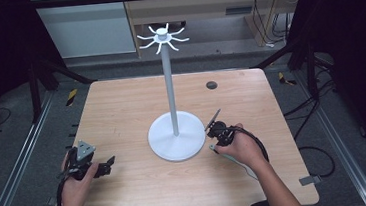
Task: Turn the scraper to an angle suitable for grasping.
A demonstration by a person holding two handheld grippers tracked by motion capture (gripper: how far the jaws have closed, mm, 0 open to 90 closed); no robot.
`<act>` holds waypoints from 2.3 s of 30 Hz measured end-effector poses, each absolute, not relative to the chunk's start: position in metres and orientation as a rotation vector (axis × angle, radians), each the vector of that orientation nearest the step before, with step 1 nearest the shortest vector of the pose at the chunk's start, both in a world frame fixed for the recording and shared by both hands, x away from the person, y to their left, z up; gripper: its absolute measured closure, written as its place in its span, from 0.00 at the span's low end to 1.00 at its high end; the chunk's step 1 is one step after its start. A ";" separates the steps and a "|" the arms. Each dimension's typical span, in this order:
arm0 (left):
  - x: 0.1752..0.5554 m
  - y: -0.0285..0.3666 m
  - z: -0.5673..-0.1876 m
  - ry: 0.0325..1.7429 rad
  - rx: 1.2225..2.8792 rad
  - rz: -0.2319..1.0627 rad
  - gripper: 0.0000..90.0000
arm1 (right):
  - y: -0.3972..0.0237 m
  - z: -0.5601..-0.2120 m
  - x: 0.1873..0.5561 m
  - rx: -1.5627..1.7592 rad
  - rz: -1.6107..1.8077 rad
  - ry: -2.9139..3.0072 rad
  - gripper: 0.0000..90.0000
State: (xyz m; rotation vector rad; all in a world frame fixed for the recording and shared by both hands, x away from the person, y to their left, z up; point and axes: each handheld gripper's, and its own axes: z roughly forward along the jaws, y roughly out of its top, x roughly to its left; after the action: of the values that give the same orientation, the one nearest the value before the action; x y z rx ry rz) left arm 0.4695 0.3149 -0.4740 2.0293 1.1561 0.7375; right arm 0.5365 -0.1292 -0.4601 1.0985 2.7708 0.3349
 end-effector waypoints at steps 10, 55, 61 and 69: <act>0.470 0.315 -0.474 1.153 2.032 0.739 0.04 | -0.129 -0.463 0.537 1.101 0.317 2.796 0.79; 0.466 0.317 -0.473 1.163 2.025 0.747 0.04 | -0.199 -0.354 0.498 1.121 0.970 2.380 0.83; 0.467 0.318 -0.473 1.167 2.015 0.741 0.04 | -0.200 -0.340 0.499 1.113 1.072 2.288 0.83; 0.467 0.317 -0.472 1.160 2.015 0.741 0.04 | -0.192 -0.334 0.501 1.092 1.196 2.204 0.83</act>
State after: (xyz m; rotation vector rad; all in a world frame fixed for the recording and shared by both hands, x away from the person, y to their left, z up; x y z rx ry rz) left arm 0.4667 0.3170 -0.4724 2.0149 1.1597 0.7408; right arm 0.5013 -0.1916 -0.3335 1.0920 2.2042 1.1961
